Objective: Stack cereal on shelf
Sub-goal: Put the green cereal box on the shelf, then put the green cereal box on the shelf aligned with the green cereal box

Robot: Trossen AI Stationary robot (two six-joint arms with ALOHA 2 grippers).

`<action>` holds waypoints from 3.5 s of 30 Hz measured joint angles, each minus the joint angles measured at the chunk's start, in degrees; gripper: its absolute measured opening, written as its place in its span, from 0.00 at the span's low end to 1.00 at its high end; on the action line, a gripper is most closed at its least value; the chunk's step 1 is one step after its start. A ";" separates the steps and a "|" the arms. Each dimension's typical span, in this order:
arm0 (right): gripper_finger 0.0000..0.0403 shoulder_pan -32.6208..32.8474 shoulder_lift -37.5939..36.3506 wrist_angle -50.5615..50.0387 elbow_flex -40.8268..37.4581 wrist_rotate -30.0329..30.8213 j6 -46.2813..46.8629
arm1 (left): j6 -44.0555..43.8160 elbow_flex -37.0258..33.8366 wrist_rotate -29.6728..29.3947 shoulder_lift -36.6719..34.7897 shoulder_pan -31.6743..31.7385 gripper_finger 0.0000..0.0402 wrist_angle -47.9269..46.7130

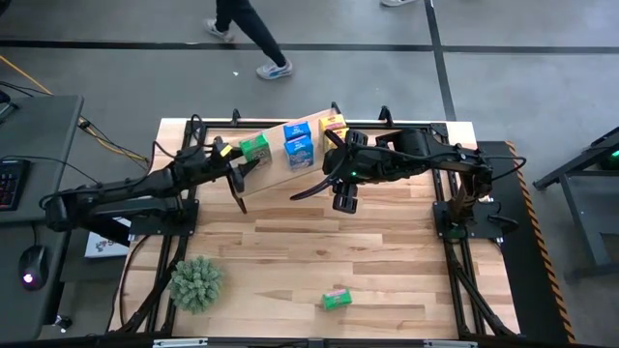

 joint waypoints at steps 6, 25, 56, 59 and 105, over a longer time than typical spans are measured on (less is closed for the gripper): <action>0.44 0.00 0.00 0.00 0.00 0.02 0.00 | -0.88 0.00 2.58 -2.29 0.00 0.54 -2.14; 0.44 0.00 0.01 0.00 0.00 0.02 0.17 | -2.14 -0.04 2.78 -7.93 0.00 0.54 -5.18; 0.44 -0.02 0.01 0.09 0.01 0.02 0.18 | -2.95 11.84 2.78 -11.70 0.02 0.54 -29.72; 0.44 -0.02 0.02 0.09 0.02 0.02 0.20 | -3.03 14.29 2.80 -12.36 0.02 0.54 -33.88; 0.44 0.90 1.44 0.02 0.07 -10.60 3.63 | 1.99 18.25 -7.50 -2.37 -41.40 0.53 -3.99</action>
